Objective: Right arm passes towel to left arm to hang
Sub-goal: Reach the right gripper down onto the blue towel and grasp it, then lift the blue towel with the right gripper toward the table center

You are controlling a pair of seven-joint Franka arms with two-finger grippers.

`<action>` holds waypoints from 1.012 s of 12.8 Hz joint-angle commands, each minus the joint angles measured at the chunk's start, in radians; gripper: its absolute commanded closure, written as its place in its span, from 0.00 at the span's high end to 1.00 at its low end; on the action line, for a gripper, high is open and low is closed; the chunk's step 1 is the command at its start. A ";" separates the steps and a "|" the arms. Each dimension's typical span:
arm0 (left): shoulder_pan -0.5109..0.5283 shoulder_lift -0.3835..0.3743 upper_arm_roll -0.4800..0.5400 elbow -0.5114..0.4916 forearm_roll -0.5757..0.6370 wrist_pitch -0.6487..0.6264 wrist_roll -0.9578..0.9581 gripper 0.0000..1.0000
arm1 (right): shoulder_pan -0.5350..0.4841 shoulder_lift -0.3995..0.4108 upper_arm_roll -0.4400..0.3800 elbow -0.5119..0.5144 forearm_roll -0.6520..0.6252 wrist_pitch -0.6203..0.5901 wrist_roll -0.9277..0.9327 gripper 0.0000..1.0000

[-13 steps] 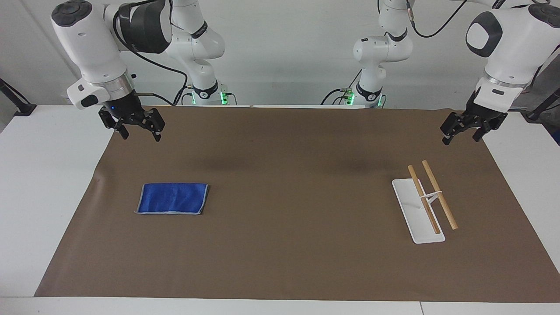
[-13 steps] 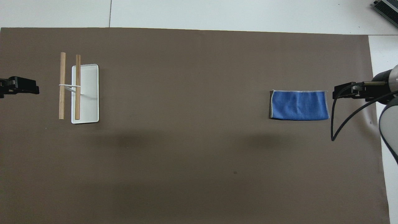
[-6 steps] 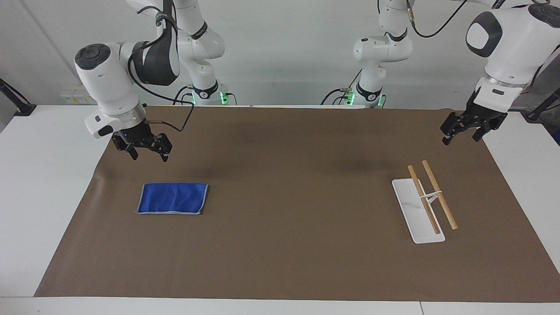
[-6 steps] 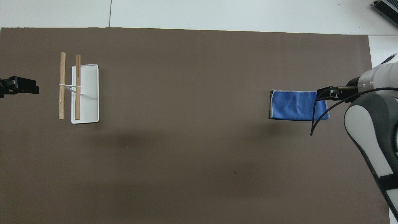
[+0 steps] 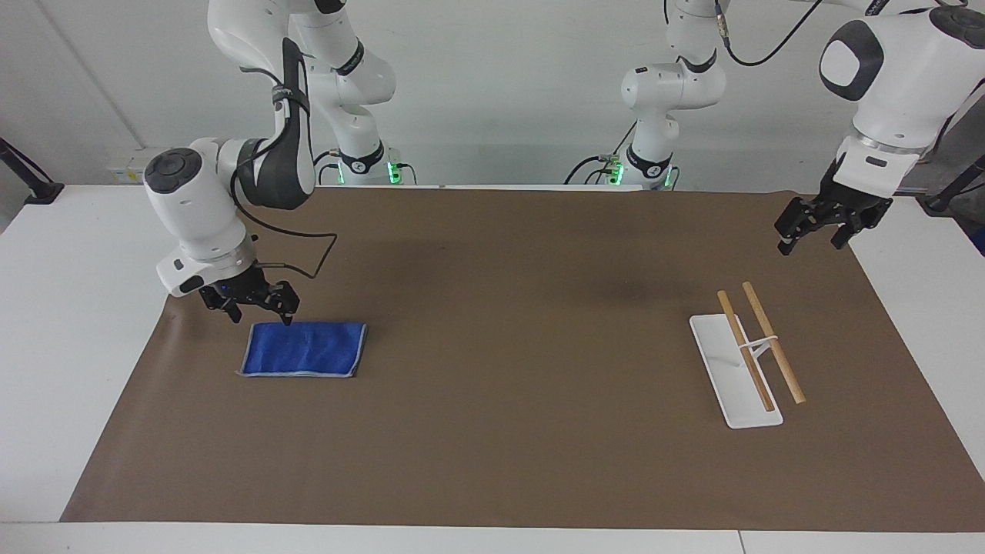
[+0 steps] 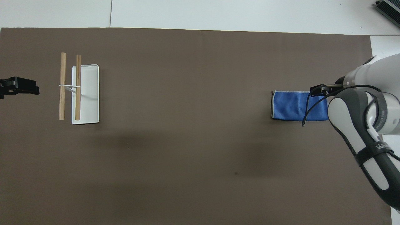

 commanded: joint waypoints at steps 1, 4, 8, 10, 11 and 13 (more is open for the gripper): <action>0.012 -0.030 -0.003 -0.035 -0.013 0.010 0.009 1.00 | -0.009 0.037 0.005 -0.012 0.020 0.069 -0.025 1.00; 0.012 -0.030 -0.003 -0.035 -0.013 0.010 0.009 1.00 | -0.009 0.078 0.005 -0.011 0.018 0.103 -0.026 1.00; 0.012 -0.030 -0.003 -0.034 -0.013 0.010 0.009 1.00 | 0.001 0.137 0.006 -0.003 0.018 0.163 -0.026 1.00; 0.012 -0.030 -0.003 -0.035 -0.013 0.010 0.009 1.00 | 0.027 0.134 0.009 -0.004 0.018 0.152 -0.026 1.00; 0.012 -0.030 -0.003 -0.035 -0.013 0.010 0.009 1.00 | 0.047 0.134 0.009 -0.007 0.018 0.159 -0.025 1.00; 0.012 -0.030 -0.003 -0.035 -0.013 0.010 0.009 1.00 | 0.050 0.137 0.009 -0.006 0.018 0.168 -0.020 1.00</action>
